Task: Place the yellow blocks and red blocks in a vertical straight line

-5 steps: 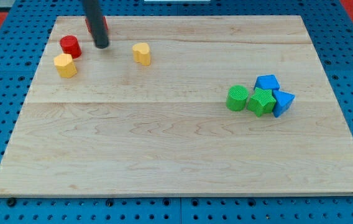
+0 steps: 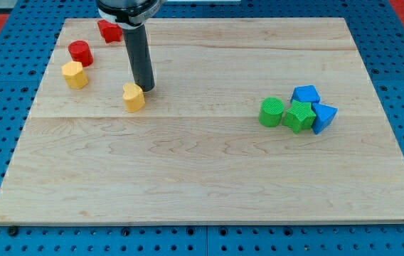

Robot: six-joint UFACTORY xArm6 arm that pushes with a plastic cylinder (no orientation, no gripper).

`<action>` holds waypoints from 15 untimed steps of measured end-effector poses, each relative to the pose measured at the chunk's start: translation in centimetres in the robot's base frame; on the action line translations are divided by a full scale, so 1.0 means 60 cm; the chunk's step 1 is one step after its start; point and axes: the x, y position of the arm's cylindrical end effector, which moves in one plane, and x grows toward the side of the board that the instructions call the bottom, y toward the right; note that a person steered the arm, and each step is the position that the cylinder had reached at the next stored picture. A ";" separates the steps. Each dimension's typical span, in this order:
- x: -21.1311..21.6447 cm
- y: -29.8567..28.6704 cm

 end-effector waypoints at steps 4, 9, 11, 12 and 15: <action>0.028 -0.012; 0.024 -0.090; -0.147 -0.046; -0.222 -0.014; -0.253 -0.160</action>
